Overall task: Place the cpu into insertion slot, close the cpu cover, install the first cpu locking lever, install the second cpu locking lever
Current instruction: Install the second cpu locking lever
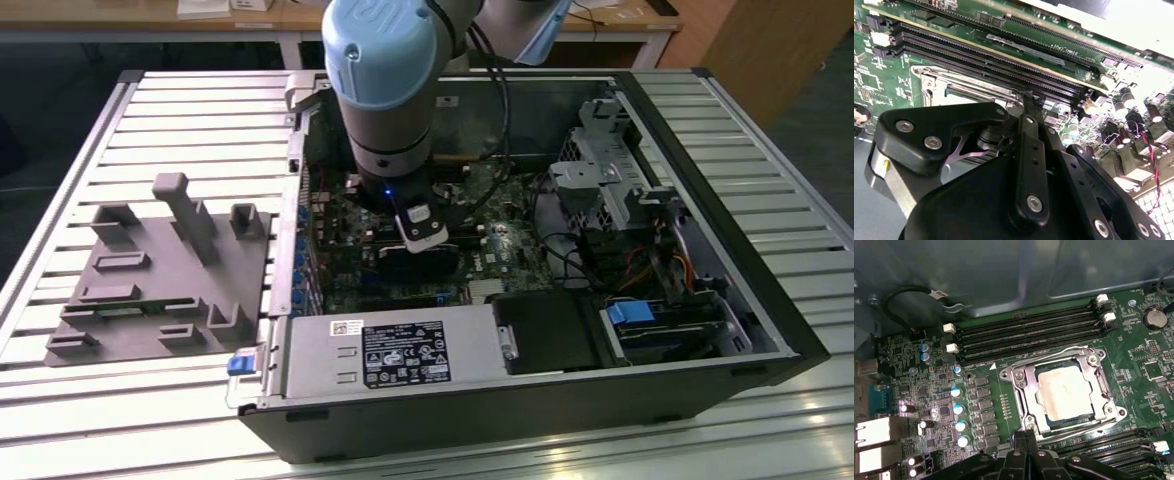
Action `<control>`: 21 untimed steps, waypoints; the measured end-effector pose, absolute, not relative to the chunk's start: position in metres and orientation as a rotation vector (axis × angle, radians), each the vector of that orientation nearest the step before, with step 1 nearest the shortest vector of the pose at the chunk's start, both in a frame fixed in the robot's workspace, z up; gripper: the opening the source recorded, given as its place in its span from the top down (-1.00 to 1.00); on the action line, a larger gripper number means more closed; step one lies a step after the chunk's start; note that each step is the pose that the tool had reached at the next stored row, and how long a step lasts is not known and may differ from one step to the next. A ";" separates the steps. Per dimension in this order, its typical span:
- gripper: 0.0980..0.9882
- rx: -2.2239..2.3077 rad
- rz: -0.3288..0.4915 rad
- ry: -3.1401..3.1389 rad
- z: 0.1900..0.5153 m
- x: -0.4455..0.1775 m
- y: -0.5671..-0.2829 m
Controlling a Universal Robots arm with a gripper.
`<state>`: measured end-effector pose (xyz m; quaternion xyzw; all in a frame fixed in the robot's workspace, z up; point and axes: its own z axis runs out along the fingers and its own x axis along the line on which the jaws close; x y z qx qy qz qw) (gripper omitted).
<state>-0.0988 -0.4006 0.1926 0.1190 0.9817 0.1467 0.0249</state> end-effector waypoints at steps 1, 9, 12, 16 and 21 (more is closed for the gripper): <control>0.99 0.368 0.454 3.036 0.192 -0.099 -0.401; 0.99 0.368 0.453 3.036 0.188 -0.101 -0.399; 0.99 0.368 0.453 3.036 0.188 -0.102 -0.399; 0.99 0.368 0.455 3.036 0.192 -0.102 -0.399; 0.99 0.368 0.454 3.036 0.204 -0.102 -0.399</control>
